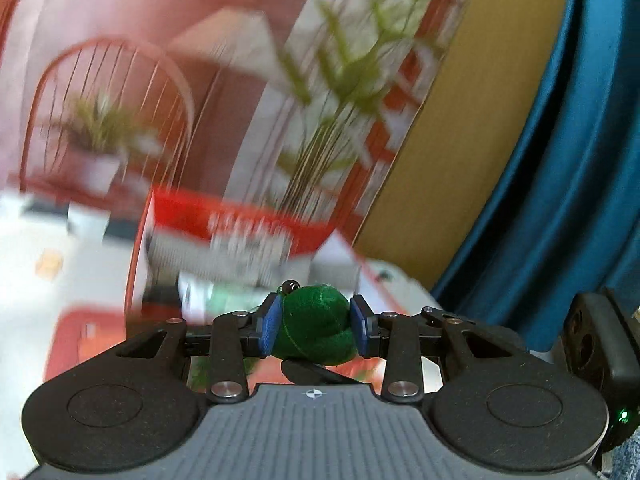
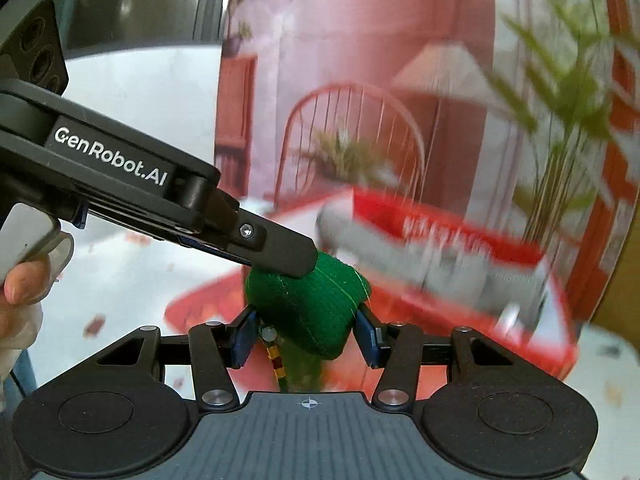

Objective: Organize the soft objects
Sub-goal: 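Carry the green pouch into the box and open the left gripper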

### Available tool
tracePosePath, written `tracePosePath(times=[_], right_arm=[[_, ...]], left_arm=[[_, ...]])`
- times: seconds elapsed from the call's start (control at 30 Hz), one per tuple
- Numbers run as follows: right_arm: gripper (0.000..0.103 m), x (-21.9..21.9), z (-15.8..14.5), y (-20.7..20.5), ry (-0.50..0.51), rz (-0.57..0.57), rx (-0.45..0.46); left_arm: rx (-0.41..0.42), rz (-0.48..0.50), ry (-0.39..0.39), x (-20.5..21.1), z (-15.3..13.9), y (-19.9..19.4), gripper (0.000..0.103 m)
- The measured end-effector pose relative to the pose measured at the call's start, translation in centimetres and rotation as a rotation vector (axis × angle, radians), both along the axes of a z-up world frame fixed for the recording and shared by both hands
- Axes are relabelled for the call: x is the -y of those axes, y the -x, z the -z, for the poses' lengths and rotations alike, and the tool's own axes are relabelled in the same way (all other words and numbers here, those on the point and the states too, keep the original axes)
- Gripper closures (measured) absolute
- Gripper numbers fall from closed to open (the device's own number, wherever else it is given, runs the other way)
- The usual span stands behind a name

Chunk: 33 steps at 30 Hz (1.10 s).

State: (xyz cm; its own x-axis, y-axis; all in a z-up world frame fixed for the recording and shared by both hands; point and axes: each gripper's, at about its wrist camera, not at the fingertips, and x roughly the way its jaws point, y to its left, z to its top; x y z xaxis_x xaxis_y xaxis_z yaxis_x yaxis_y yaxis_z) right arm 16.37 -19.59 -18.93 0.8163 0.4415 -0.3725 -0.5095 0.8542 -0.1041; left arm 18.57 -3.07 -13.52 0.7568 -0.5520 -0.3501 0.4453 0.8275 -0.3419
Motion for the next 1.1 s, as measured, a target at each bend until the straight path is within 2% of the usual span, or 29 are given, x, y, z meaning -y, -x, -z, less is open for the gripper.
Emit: tracePosePath(times=[0.13, 0.23, 0.37, 0.47, 0.63, 0.73, 0.9, 1.1], right_arm=[[0.055, 0.6, -5.1, -1.5, 0.019, -0.003, 0.093], [0.055, 1.1, -8.1, -3.2, 0.038, 0.003, 0.159], [0.055, 1.6, -10.4, -4.8, 0.045, 0.027, 0.23], [0.055, 2.0, -10.7, -6.1, 0.075, 0.042, 0.278], [0.055, 3.4, -8.8, -8.6, 0.085, 0.053, 0.232], [0.054, 3.9, -5.9, -9.4, 0.064, 0.072, 0.182], [0.054, 4.0, -1.3, -10.3, 0.076, 0.107, 0.092], [0.051, 4.9, 1.6, -11.8, 0.029, 0.125, -0.056]], left_arm=[[0.051, 0.008, 0.051, 0.2, -4.2, -1.5, 0.065], [0.099, 0.014, 0.067, 0.7, -6.2, -2.5, 0.065], [0.15, 0.014, 0.065, 1.8, -7.9, -3.4, 0.064], [0.129, 0.015, 0.067, 2.9, -7.8, -5.3, 0.064], [0.045, 0.032, 0.052, 3.7, -4.8, -7.9, 0.064], [-0.018, 0.042, -0.012, 4.8, -2.4, -9.4, 0.064], [-0.136, 0.032, -0.026, 5.5, 1.5, -11.6, 0.064], [-0.244, 0.027, -0.042, 6.5, 3.5, -14.3, 0.064]])
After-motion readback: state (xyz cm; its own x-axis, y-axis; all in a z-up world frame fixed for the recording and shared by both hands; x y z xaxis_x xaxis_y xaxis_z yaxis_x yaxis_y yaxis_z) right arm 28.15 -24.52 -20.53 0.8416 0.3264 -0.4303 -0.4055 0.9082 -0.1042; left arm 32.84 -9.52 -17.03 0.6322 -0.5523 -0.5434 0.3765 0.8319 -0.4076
